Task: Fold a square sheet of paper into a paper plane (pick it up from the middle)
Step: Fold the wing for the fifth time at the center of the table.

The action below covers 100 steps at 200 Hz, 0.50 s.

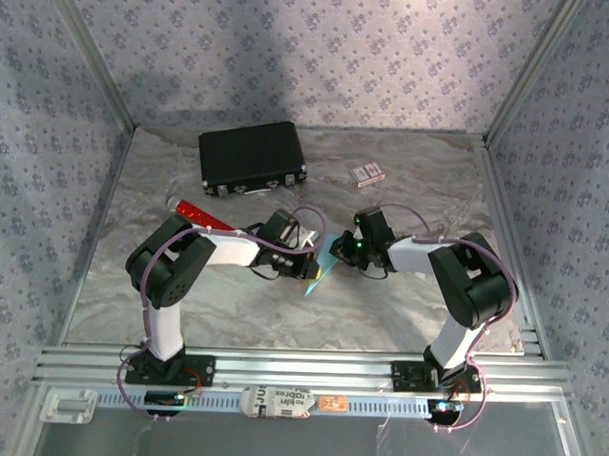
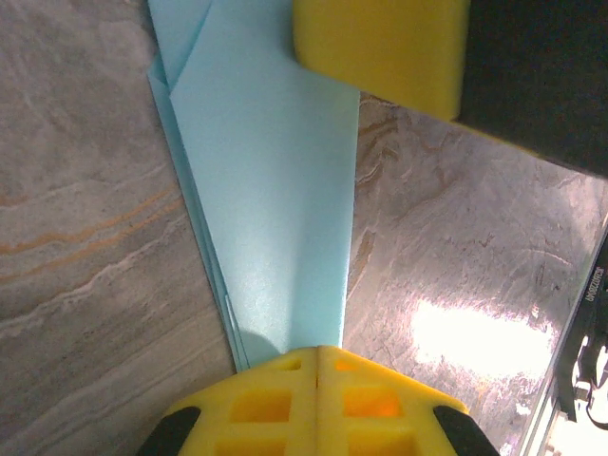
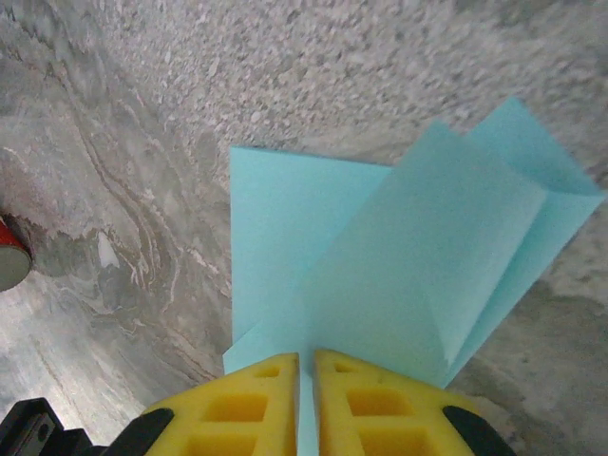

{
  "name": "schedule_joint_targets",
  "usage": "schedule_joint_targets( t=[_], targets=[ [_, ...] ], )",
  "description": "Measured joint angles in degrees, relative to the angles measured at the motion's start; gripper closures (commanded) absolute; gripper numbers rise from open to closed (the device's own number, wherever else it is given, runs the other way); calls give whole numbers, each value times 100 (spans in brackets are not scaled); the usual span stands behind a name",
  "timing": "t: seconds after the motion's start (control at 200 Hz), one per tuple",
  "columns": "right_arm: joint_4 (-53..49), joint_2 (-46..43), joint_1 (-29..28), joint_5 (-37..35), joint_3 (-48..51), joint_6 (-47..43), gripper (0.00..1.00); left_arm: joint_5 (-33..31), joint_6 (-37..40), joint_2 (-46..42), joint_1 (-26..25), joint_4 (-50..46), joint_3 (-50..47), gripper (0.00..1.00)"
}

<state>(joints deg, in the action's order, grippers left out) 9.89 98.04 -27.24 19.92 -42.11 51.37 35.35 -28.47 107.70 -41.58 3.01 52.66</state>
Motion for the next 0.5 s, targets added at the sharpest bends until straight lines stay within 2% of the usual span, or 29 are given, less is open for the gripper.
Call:
schedule_joint_targets(
  t=[0.5],
  targets=[
    [160, -481, 629, -4, 455, 92, 85, 79, 103, 20, 11, 2, 0, 100]
  ],
)
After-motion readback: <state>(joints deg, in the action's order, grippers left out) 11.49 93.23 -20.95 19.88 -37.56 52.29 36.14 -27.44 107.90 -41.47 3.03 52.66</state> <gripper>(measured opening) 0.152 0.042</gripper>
